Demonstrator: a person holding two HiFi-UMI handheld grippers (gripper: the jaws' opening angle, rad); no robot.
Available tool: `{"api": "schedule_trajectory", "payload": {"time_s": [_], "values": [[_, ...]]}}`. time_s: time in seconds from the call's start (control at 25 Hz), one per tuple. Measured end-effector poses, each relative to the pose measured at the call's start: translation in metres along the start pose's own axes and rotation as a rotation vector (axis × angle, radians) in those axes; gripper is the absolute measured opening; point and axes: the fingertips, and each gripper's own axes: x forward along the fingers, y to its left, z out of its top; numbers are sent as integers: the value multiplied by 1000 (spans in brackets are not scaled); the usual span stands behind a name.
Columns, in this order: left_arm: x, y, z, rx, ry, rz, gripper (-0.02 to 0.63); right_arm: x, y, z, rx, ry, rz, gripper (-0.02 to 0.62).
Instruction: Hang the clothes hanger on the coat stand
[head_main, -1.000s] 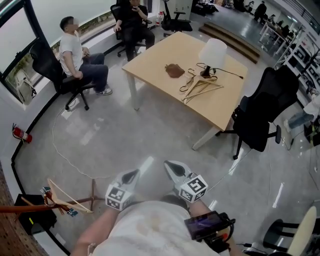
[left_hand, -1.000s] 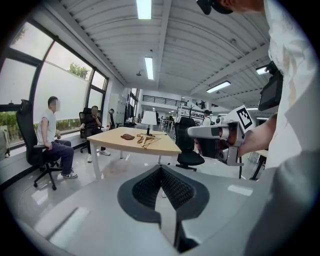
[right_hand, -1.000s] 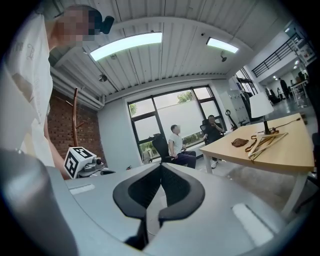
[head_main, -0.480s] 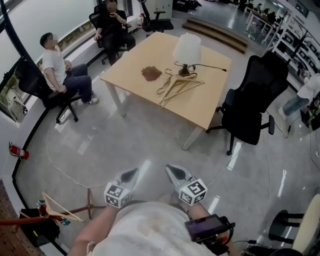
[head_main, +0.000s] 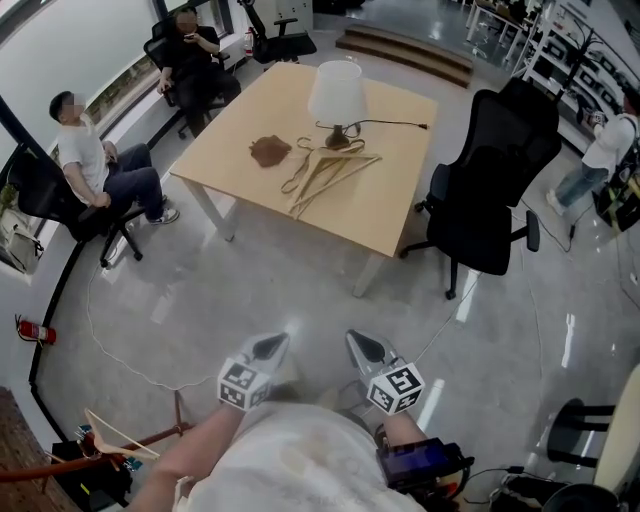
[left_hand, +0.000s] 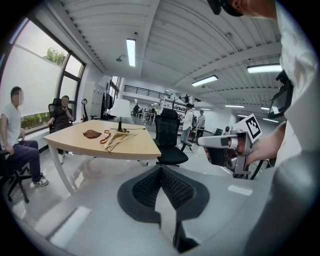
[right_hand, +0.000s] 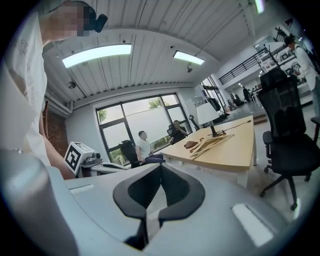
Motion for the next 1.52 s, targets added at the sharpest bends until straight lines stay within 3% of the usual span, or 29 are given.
{"api": "schedule_trajectory", "payload": {"time_s": [0.28, 0.68, 1.08, 1.52], "values": [[56, 16, 28, 22, 6, -92, 2, 18, -43, 16, 1, 6, -94, 14], [118, 95, 79, 44, -4, -176, 2, 106, -92, 74, -53, -19, -164, 14], [145, 158, 101, 34, -13, -163, 2, 180, -98, 86, -74, 14, -136, 15], [204, 208, 107, 15, 40, -81, 2, 251, -159, 98, -56, 29, -61, 14]]}}
